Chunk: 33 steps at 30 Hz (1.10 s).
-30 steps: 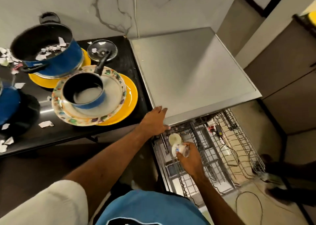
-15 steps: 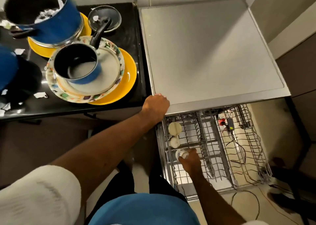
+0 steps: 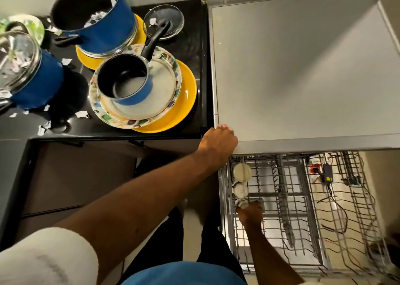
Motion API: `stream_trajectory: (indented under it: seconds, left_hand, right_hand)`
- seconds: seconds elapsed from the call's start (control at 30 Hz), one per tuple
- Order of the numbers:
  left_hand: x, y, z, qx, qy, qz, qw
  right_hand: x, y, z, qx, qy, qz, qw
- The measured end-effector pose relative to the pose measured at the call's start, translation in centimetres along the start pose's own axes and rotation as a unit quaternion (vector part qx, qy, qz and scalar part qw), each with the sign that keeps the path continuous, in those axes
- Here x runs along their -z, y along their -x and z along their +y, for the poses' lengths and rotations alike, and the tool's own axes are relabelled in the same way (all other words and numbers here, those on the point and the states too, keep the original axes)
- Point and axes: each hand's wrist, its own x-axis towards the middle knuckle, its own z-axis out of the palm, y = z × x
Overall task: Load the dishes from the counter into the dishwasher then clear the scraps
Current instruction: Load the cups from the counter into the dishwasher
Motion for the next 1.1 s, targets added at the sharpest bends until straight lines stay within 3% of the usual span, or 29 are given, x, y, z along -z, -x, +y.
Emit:
stream_trajectory:
  seconds: [0.13, 0.37, 0.6, 0.7, 0.93, 1.1]
  left_hand:
    - [-0.2, 0.1, 0.3, 0.002, 0.002, 0.001, 1.0]
    - [-1.3, 0.2, 0.1, 0.012, 0.053, 0.002, 0.999]
    - [-2.4, 2.0, -1.9, -0.019, 0.152, 0.002, 0.988]
    - [-2.5, 4.6, -2.8, -0.008, 0.21, 0.054, 0.976]
    - [-3.1, 13.1, -11.0, 0.055, 0.312, 0.261, 0.912]
    - [-4.9, 15.9, -18.6, 0.15, 0.328, 0.282, 0.889]
  right_hand:
    - [0.2, -0.5, 0.7, -0.01, -0.028, -0.054, 0.998]
    - [4.6, 3.5, 0.0, 0.032, -0.004, -0.051, 0.998]
    - [8.7, 10.7, -4.9, 0.173, -0.117, -0.008, 0.978]
    - [11.0, 14.7, -8.8, 0.246, -0.152, -0.014, 0.957]
    - [12.6, 21.1, -18.7, 0.374, -0.212, -0.042, 0.902]
    - [9.6, 23.8, -24.9, 0.423, -0.203, -0.066, 0.88]
